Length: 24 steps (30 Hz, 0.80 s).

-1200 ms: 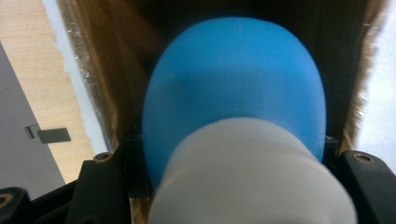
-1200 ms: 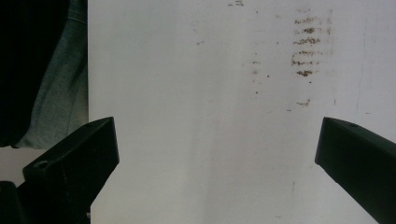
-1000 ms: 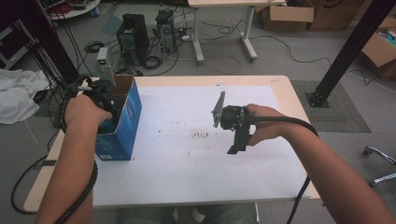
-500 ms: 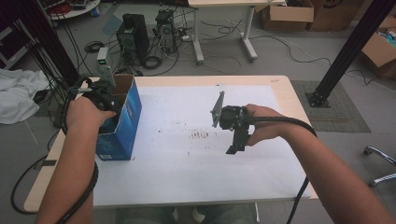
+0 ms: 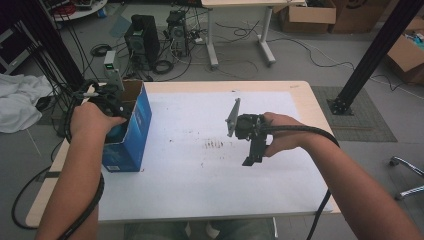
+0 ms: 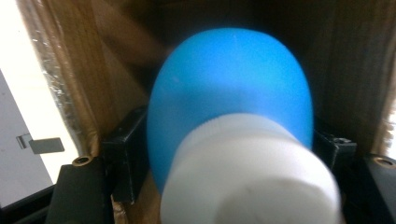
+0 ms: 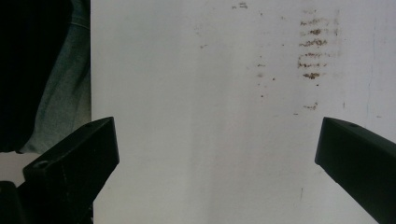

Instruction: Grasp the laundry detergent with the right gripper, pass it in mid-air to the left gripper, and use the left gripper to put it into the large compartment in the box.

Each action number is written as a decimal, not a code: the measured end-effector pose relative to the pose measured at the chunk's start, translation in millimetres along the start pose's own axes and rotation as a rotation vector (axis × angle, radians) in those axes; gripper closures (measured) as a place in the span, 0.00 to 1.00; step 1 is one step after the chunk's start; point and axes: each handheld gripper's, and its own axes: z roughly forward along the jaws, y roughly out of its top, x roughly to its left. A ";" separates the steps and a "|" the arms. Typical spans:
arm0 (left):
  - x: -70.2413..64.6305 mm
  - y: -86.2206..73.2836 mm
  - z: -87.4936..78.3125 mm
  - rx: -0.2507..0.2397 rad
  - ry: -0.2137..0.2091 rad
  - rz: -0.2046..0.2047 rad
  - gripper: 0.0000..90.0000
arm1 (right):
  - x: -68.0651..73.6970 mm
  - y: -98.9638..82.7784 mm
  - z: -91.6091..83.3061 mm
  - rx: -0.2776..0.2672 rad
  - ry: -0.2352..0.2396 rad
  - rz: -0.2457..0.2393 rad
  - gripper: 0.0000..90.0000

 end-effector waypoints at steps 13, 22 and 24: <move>-3.9 -4.1 -24.9 -0.025 0.004 0.022 0.28 | 0.1 1.4 -1.4 -0.008 -0.001 -0.004 0.00; -6.3 -5.0 -44.4 -0.042 0.039 0.029 0.24 | -1.1 6.3 -0.9 -0.012 0.003 -0.012 0.00; -6.4 -4.6 -48.8 -0.042 0.047 0.042 0.23 | -1.5 6.4 -1.0 -0.012 0.003 -0.012 0.00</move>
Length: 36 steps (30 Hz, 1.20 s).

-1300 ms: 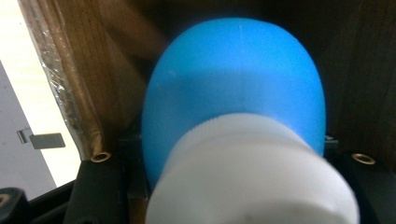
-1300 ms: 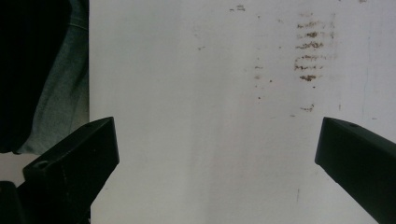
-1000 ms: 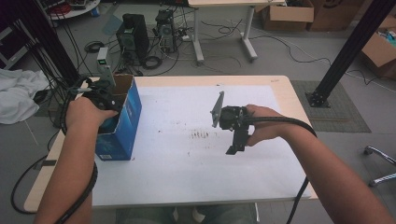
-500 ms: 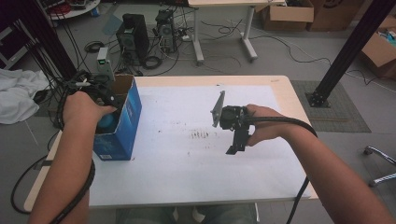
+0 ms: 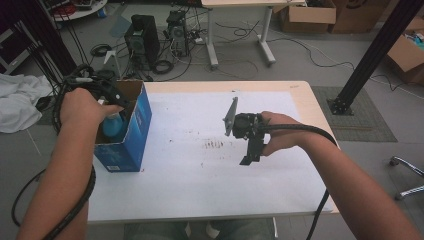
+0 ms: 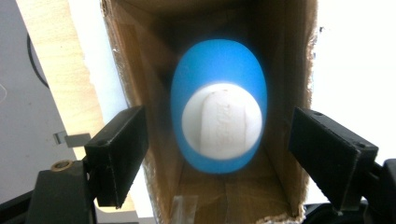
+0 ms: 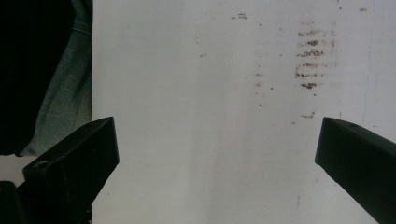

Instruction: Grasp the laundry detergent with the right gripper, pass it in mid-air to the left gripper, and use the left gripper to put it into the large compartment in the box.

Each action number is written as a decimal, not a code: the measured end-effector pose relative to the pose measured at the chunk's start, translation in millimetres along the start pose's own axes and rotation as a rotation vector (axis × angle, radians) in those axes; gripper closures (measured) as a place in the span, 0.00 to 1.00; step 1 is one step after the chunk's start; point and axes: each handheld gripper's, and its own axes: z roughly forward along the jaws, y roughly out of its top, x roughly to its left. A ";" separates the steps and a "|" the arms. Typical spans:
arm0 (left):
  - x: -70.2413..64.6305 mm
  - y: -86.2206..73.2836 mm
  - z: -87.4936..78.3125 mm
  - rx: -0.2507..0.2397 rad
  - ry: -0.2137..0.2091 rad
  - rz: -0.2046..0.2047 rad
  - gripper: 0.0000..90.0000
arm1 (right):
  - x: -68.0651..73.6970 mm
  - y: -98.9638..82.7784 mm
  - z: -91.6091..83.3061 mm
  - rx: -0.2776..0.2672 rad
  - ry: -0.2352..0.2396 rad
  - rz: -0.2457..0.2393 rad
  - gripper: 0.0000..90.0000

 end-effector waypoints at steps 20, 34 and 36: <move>0.3 3.9 -49.9 -0.045 -0.004 0.039 0.16 | -0.8 -1.4 -3.1 0.007 -0.003 0.018 0.00; -17.6 8.4 -58.3 -0.035 -0.013 0.107 0.03 | -0.4 -2.4 -4.5 0.005 -0.003 0.025 0.00; -21.1 8.7 -60.8 -0.044 -0.010 0.120 0.03 | -0.2 -2.7 -4.9 0.004 -0.004 0.029 0.00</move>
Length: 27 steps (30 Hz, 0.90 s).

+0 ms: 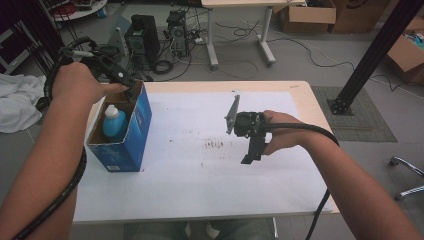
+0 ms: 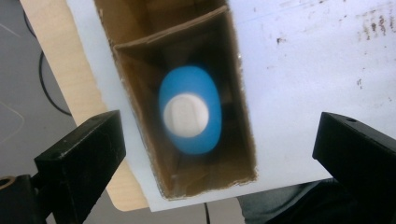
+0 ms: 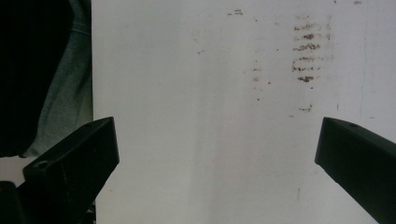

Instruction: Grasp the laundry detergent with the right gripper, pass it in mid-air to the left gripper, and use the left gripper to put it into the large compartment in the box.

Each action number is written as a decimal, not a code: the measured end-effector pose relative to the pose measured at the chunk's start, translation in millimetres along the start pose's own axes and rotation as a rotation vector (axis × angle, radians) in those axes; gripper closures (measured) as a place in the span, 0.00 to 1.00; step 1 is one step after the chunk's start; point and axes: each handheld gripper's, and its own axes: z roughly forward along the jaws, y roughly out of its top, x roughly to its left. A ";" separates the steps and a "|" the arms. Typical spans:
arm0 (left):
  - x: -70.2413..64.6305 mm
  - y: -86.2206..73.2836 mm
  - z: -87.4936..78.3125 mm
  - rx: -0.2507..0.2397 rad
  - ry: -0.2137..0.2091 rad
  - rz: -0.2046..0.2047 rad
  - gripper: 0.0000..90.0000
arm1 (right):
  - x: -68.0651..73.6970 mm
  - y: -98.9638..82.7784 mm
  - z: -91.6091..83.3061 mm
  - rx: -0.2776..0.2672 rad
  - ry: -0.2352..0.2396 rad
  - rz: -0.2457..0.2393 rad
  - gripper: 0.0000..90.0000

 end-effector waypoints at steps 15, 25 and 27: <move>-39.9 6.2 -21.8 -0.061 -0.061 0.203 0.00 | 1.8 -2.3 -3.1 0.005 -0.002 0.008 0.00; -80.0 6.8 -22.6 -0.046 -0.122 0.466 0.00 | 2.2 -5.4 -8.1 0.023 -0.003 0.030 0.00; -88.9 6.6 -19.0 -0.019 -0.151 0.548 0.00 | 2.5 -5.2 -8.1 0.031 -0.002 0.026 0.00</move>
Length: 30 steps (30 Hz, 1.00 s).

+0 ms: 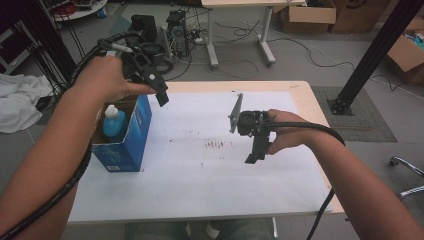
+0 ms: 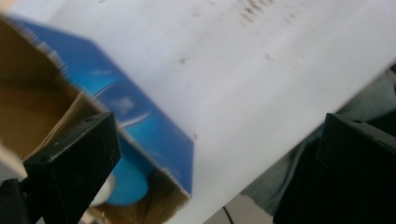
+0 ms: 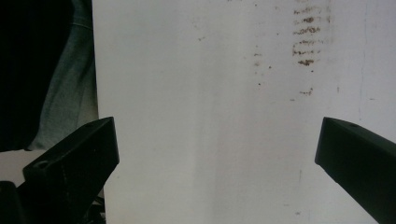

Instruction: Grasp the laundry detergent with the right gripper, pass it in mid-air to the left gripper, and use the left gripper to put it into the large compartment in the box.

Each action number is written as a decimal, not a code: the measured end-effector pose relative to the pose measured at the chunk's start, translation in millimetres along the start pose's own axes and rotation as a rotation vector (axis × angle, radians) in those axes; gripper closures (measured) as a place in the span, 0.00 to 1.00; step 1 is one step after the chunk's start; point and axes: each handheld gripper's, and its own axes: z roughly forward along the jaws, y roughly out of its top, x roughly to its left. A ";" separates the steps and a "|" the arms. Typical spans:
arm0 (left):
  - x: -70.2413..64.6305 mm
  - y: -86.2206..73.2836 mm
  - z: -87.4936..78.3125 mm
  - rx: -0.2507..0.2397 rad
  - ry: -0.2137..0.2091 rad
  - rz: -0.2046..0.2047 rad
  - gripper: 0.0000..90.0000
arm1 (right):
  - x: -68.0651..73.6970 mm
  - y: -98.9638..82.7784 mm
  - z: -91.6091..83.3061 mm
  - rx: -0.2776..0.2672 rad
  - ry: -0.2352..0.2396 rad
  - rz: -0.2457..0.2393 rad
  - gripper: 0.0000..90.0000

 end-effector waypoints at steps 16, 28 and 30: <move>-33.5 2.5 35.9 0.127 -0.150 0.411 0.00 | 0.6 3.0 -5.8 0.032 -0.008 0.019 0.00; -49.8 6.4 49.1 0.152 -0.173 0.525 0.00 | -5.3 -4.9 -11.7 0.037 -0.014 0.045 0.00; -52.5 6.1 49.4 0.151 -0.170 0.538 0.00 | -5.1 -5.1 -12.1 0.034 -0.015 0.042 0.00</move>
